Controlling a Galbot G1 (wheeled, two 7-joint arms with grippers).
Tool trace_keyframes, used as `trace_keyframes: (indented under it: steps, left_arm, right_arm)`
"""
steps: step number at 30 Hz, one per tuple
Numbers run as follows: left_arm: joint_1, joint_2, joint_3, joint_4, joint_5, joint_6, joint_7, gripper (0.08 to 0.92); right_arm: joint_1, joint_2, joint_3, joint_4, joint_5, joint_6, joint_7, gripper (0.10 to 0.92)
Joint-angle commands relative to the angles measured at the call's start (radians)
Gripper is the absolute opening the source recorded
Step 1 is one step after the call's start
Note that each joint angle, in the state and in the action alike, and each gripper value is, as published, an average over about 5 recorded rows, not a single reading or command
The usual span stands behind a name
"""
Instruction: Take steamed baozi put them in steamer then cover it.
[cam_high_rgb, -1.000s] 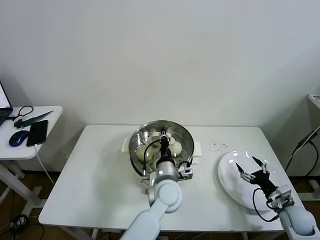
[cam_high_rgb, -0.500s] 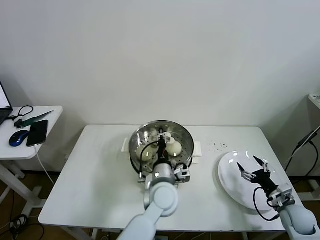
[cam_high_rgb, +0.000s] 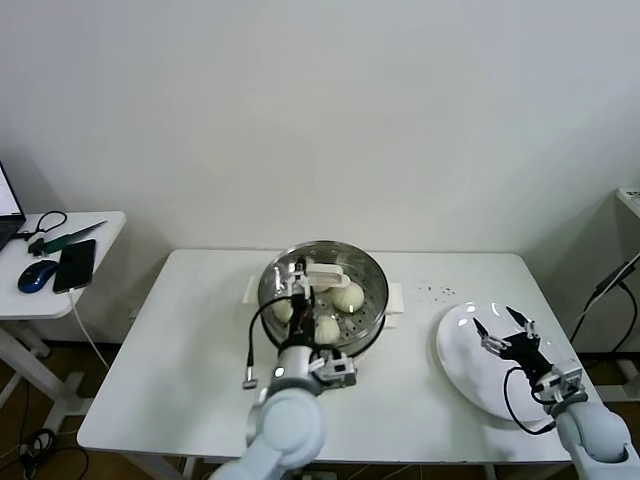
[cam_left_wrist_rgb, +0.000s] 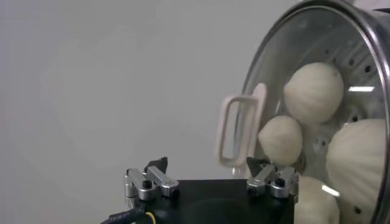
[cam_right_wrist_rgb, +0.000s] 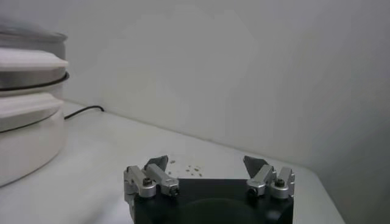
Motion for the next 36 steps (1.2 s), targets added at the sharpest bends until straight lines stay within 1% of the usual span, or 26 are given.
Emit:
trace_keyframes:
  steps: [1,4,7,12,16,18,22,27,36]
  left_arm:
    - [0.154,0.117,-0.180,-0.219,-0.421,-0.140,-0.256,0.818]
    - [0.217,0.147,-0.288,-0.242,-0.602,-0.244,-0.326,0.822]
    - [0.304,0.148,-0.429,-0.244,-0.802,-0.352,-0.376,0.822]
    - [0.447,0.091,-0.676,-0.193,-1.033,-0.565,-0.394,0.823]
    - [0.476,0.033,-0.810,-0.118,-1.275,-0.672,-0.388,0.823]
    - [0.483,0.009,-0.856,-0.074,-1.343,-0.728,-0.382,0.823]
    - [0.508,-0.020,-0.884,-0.012,-1.453,-0.794,-0.359,0.823]
    - [0.520,-0.051,-0.883,0.045,-1.504,-0.855,-0.333,0.823]
    - [0.528,-0.055,-0.869,0.051,-1.521,-0.874,-0.326,0.823]
  right_arm:
    - [-0.017,0.007,0.005,0.032,0.024,-0.019,0.005,0.823]
    - [-0.030,0.015,0.014,0.042,0.022,-0.017,0.005,0.823]
    - [-0.043,0.027,0.022,0.051,0.022,-0.015,0.003,0.823]
    - [-0.063,0.040,0.031,0.069,0.028,-0.008,0.002,0.823]
    - [-0.077,0.051,0.035,0.086,0.030,0.002,0.002,0.823]
    - [-0.086,0.058,0.037,0.096,0.031,0.008,0.003,0.823]
    - [-0.108,0.070,0.042,0.111,0.036,0.013,0.002,0.823]
    - [-0.128,0.074,0.053,0.116,0.042,0.022,-0.004,0.823]
    - [-0.149,0.078,0.066,0.115,0.039,0.040,-0.006,0.823]
